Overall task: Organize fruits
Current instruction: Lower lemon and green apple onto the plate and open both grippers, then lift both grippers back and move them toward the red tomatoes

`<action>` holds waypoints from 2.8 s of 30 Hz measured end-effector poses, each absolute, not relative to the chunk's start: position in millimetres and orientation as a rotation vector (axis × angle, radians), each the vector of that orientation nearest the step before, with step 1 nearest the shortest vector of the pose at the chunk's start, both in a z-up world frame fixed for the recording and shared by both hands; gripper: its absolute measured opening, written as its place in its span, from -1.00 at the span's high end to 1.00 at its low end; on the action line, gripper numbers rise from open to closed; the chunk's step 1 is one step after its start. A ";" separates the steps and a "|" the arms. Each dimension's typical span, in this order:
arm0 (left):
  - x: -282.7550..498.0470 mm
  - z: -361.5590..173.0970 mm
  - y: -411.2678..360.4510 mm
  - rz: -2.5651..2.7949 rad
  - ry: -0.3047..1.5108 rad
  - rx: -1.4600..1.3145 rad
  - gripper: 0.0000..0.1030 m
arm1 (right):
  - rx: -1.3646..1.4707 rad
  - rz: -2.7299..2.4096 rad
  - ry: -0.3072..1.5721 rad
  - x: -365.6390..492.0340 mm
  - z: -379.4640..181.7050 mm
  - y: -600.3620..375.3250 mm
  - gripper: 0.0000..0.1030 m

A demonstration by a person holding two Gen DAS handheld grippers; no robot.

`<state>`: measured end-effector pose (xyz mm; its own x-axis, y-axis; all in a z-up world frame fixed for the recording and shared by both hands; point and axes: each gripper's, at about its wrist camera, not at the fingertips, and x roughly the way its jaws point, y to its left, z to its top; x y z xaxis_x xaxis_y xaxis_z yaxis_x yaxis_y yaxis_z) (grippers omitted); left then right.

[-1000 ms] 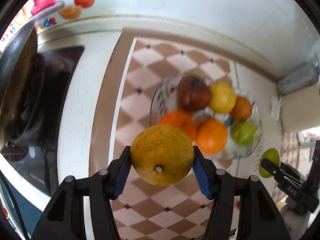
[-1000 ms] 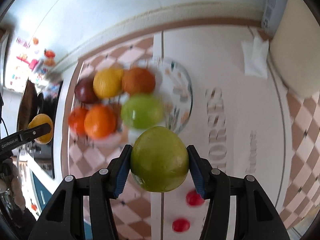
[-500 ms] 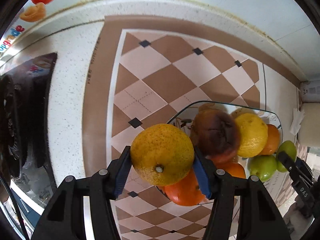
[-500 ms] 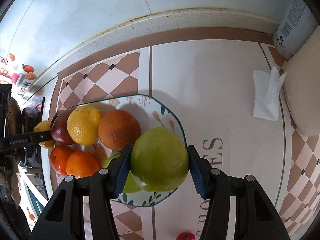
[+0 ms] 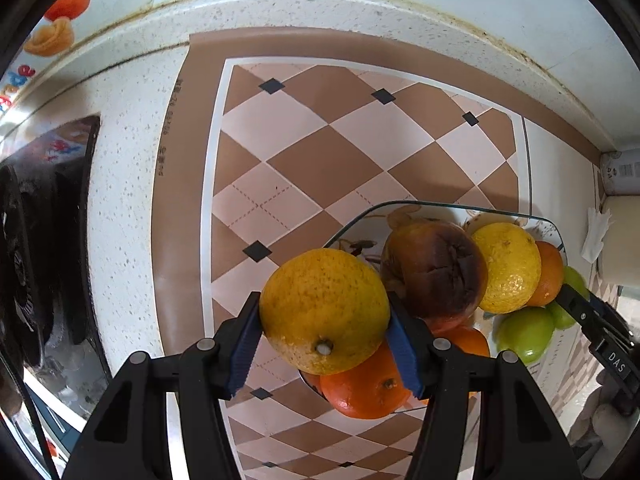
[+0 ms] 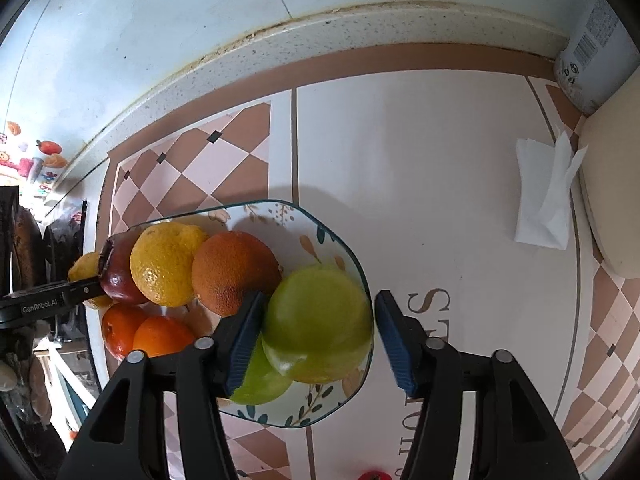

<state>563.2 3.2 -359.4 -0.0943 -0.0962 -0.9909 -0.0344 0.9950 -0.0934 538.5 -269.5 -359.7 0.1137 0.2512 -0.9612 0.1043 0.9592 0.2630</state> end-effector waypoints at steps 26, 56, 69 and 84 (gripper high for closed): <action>472.3 -277.6 -6.0 0.014 1.389 0.035 -0.81 | 0.086 0.032 1.319 452.5 -288.4 -235.7 -0.82; 318.8 -138.8 -33.4 -0.043 1.056 0.010 -0.81 | 0.104 0.040 1.049 302.2 -128.9 -234.9 -0.82; 278.5 -98.1 -33.9 -0.052 0.981 0.006 -0.81 | 0.124 0.063 0.945 251.5 -67.4 -235.3 -0.82; 259.7 -95.1 -47.7 -0.080 0.987 0.016 -0.81 | 0.148 0.076 0.948 234.9 -64.6 -242.2 -0.82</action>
<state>259.7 -47.7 -95.1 0.5489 -0.0601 -0.8337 0.0748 0.9969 -0.0226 234.9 -242.2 -64.6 0.5815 0.1294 -0.8032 0.0005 0.9872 0.1594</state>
